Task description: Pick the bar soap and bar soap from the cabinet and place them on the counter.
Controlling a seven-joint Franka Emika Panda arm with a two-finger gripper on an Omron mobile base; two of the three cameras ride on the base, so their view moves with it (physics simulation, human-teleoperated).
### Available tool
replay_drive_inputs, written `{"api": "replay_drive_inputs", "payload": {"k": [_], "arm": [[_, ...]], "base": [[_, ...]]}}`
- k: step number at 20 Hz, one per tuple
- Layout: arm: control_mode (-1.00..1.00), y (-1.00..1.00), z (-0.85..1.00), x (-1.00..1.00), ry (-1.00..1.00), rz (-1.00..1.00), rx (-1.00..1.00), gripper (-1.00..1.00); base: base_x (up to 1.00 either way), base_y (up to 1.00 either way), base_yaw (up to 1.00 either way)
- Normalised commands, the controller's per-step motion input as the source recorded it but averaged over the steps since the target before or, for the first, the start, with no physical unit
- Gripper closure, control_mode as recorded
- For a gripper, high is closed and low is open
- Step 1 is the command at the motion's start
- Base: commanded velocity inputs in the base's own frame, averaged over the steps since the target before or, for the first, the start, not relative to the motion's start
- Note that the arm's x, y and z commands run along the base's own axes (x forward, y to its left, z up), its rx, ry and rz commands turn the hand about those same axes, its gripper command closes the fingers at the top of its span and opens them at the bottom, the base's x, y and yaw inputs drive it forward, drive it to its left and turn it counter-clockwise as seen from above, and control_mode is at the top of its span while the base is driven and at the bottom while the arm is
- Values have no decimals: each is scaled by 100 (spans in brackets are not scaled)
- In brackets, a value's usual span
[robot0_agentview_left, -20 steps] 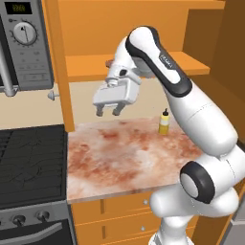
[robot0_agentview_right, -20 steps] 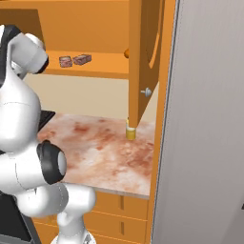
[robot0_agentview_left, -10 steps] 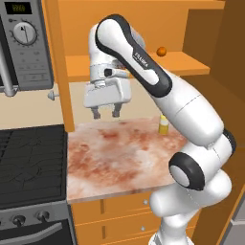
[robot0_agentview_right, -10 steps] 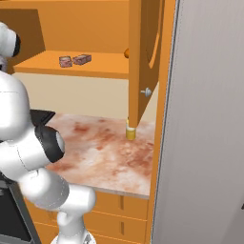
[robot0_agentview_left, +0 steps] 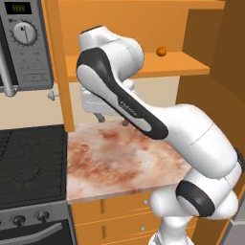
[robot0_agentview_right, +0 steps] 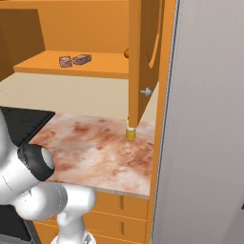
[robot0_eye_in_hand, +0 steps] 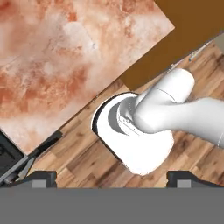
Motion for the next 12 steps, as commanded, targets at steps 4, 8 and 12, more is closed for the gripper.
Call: {"api": "replay_drive_inputs", "payload": {"k": [4, 8, 12], "arm": [[-100, -61, 0, 1, -22, 22, 15, -100], [-100, -52, 1, 2, -16, 32, 8, -100], [-100, -35, 1, 0, -9, 42, 0, -100]], "base": [[0, 0, 0], [0, 0, 0], [0, 0, 0]]}}
